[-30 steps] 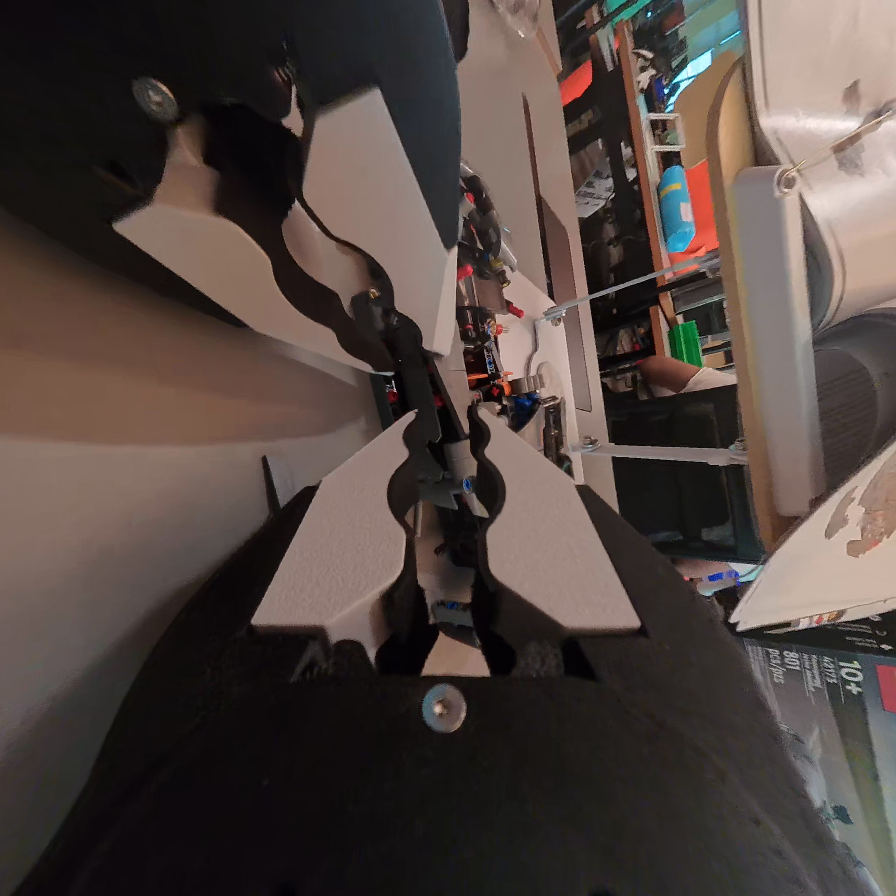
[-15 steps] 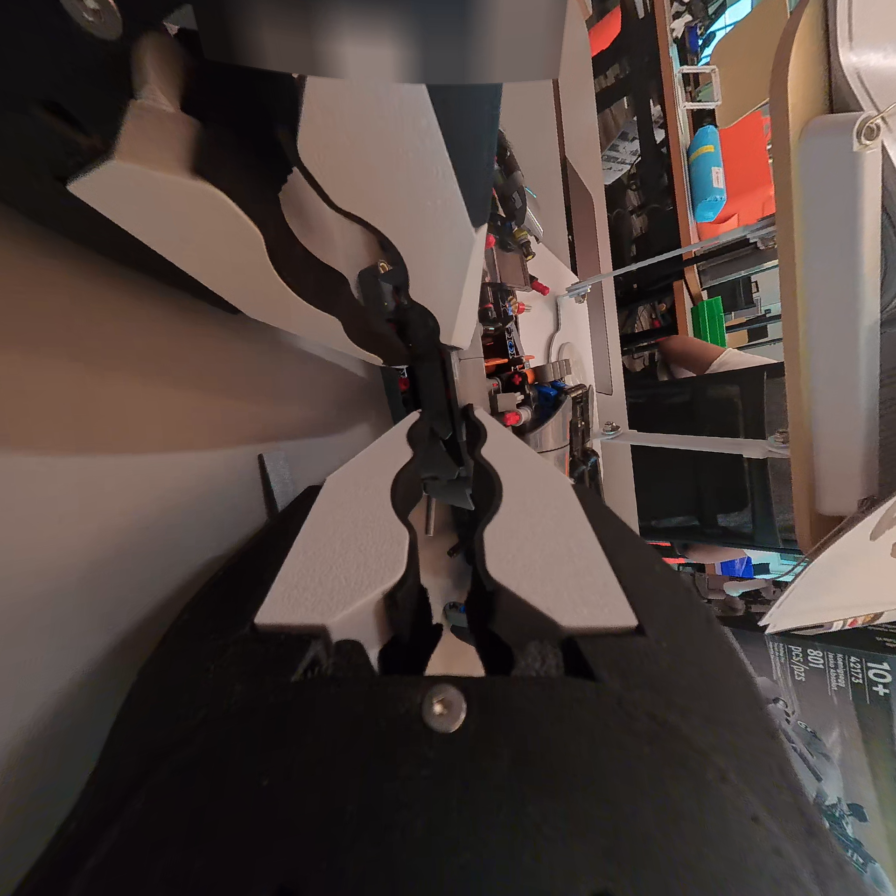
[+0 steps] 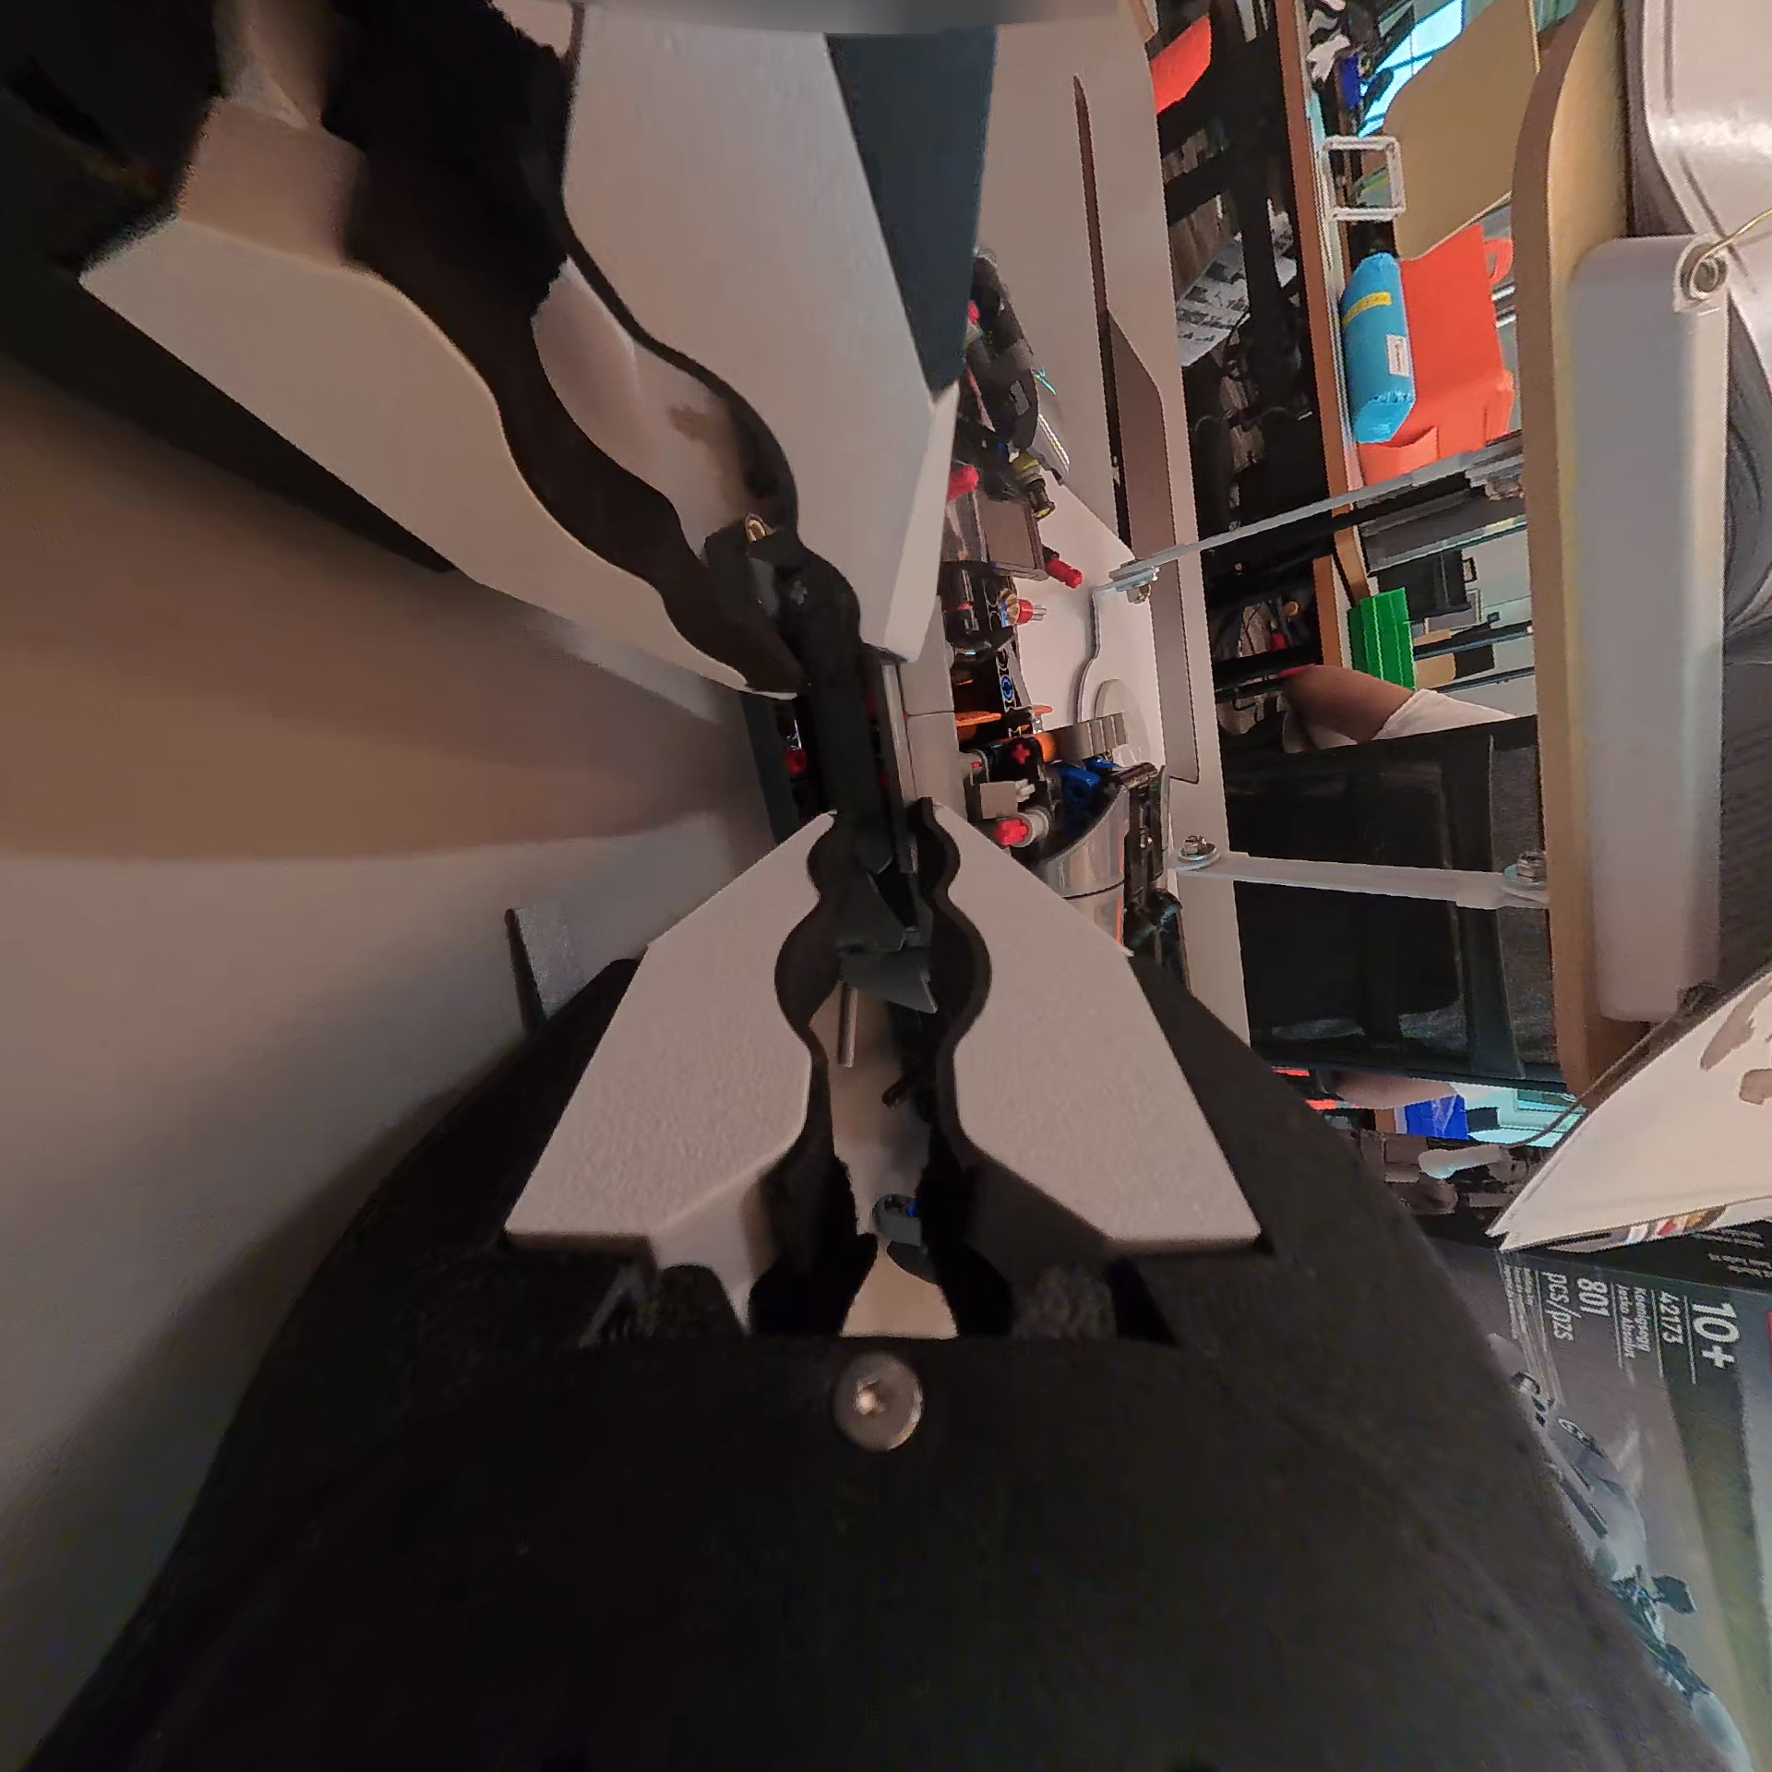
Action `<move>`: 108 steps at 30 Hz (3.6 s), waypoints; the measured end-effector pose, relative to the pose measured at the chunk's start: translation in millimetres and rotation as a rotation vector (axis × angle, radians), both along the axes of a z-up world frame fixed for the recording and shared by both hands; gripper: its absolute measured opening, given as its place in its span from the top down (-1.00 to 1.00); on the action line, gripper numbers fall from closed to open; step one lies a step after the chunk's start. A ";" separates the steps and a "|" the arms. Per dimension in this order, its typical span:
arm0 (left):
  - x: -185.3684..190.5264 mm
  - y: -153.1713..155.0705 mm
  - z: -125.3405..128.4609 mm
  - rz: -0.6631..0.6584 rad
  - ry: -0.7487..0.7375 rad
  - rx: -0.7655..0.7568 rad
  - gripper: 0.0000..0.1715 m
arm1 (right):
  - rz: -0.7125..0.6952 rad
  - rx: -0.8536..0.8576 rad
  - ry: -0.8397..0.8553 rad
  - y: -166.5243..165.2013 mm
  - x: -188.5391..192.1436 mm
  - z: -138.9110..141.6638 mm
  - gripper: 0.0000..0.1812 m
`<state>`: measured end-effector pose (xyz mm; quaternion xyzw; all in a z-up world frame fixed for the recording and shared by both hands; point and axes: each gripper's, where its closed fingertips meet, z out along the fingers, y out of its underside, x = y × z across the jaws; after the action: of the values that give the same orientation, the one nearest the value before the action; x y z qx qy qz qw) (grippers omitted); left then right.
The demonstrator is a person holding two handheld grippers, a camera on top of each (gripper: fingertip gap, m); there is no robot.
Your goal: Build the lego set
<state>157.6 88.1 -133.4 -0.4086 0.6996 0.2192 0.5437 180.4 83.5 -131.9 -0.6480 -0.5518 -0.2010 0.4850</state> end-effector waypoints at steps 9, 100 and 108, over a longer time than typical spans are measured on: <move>-2.6 2.1 0.1 0.013 0.008 0.021 0.83 | 0.006 -0.007 0.007 -0.8 0.3 -0.1 0.87; -20.1 30.8 11.8 0.229 -0.439 -0.569 0.64 | 0.017 -0.356 0.459 -15.2 20.2 7.1 0.99; -34.3 23.7 28.0 0.187 -0.393 -0.485 0.40 | 0.052 -0.317 0.441 -23.1 12.0 27.3 0.99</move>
<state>123.2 111.8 -105.4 -0.6232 0.5726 0.0122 0.5325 192.4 60.4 -104.6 -0.7296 -0.4738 0.0464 0.4910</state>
